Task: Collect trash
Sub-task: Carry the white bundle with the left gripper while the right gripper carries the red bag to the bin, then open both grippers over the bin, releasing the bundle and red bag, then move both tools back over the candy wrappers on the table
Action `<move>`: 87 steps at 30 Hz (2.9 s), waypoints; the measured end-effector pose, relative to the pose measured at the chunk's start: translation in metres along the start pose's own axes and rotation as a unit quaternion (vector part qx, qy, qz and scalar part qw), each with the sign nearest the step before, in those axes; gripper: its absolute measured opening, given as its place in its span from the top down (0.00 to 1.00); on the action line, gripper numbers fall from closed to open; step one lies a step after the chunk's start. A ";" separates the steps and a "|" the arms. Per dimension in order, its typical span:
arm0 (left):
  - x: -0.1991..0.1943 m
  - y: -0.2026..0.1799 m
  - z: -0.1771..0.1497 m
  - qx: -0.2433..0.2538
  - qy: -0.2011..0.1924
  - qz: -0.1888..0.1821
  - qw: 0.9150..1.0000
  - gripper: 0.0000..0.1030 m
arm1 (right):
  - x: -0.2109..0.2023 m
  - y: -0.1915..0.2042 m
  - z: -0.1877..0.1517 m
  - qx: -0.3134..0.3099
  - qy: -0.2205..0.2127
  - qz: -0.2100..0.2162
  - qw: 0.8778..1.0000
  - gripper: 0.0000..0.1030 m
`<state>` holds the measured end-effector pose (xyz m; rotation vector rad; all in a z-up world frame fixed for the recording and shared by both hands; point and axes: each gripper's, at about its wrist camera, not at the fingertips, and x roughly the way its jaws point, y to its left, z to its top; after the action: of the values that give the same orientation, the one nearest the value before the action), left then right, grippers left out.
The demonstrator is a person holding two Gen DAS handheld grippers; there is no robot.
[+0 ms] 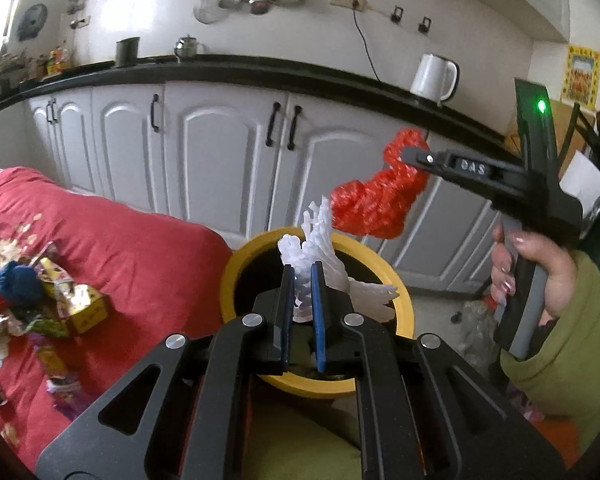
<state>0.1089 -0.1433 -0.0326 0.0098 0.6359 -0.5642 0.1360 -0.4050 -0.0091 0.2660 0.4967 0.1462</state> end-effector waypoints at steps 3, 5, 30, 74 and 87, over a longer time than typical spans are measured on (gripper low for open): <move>0.011 -0.007 -0.004 0.008 0.012 -0.003 1.000 0.96 | 0.005 -0.003 -0.002 0.001 0.004 -0.005 1.000 0.93; 0.018 -0.011 -0.007 0.011 0.021 -0.007 1.000 0.96 | 0.010 -0.006 -0.005 0.003 0.008 -0.008 1.000 0.93; 0.055 -0.009 -0.019 -0.012 0.063 -0.012 0.998 0.95 | 0.050 -0.019 -0.025 0.044 0.062 0.028 0.997 0.87; -0.062 0.066 -0.016 -0.100 -0.076 0.153 0.980 0.11 | 0.011 0.073 -0.025 -0.076 0.029 0.065 0.995 0.18; -0.103 0.088 -0.025 -0.115 -0.105 0.198 0.968 0.11 | 0.001 0.117 -0.025 -0.111 0.035 0.104 0.988 0.16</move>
<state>0.0709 -0.0125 -0.0092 -0.1373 0.4710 -0.0997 0.1157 -0.2880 0.0030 0.0939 0.5170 0.4118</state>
